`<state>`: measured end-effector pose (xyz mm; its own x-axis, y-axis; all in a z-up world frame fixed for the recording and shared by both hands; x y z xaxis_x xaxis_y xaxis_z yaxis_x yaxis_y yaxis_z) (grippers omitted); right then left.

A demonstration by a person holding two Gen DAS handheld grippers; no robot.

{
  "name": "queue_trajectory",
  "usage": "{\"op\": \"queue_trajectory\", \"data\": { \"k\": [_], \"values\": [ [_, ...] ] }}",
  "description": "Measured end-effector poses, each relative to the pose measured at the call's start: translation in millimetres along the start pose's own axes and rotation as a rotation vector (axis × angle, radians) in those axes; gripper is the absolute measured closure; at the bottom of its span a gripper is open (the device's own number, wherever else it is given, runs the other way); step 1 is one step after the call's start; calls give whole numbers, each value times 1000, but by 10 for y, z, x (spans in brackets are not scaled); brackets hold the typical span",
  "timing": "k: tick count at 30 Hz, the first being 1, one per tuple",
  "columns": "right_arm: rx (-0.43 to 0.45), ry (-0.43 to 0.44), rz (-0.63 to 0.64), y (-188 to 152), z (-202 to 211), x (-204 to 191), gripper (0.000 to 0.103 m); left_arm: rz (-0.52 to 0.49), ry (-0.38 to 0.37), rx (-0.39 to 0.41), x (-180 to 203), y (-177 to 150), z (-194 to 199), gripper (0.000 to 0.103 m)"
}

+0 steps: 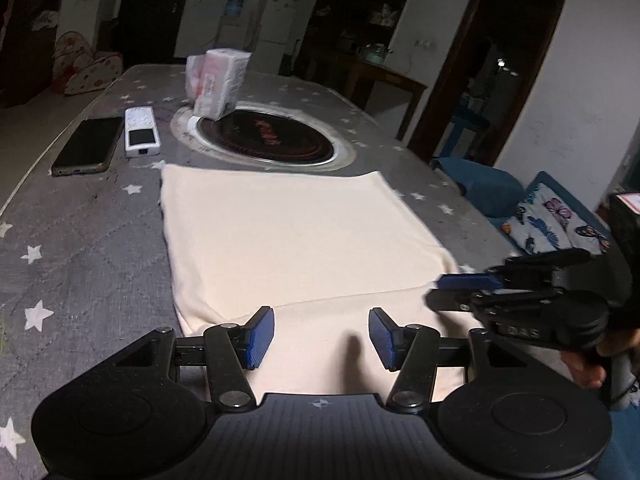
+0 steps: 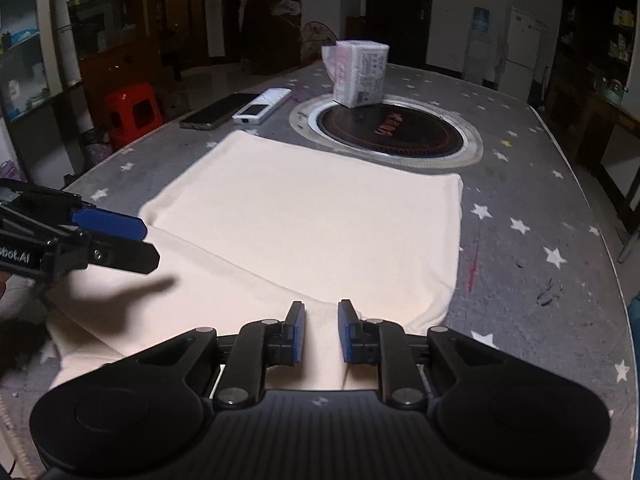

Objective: Fold clothes
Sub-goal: 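Fold the hem up toward the collar with both grippers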

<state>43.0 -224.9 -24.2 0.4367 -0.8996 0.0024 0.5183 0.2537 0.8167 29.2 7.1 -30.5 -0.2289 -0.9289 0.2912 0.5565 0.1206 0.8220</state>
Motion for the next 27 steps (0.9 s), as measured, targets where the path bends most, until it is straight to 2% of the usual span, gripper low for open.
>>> {"op": "queue_trajectory", "data": {
  "k": [6,12,20,27],
  "values": [
    [-1,12,17,-28,144,-10,86,-11,1,-5,-22,-18,-12,47],
    [-42,16,55,-258,306,-62,85,-59,-30,3,125,-104,169,47],
    [-8,3,47,-312,424,-98,84,-129,-30,-23,281,-319,241,45],
    [-20,5,63,-317,545,-82,84,-179,-76,-23,306,-305,538,42]
  ]
}}
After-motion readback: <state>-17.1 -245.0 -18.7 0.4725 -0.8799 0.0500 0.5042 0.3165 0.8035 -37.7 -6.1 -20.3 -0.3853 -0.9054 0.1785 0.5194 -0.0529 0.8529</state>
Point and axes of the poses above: each gripper's, at about its wrist camera, not at the fingertips, and z roughly against the way its jaws point, x to its right, y to its top, the point moved 2 cm from there along -z, roughly the way its jaws point, and after that the axes turned 10 degrees about x, right-handed, at the moved point
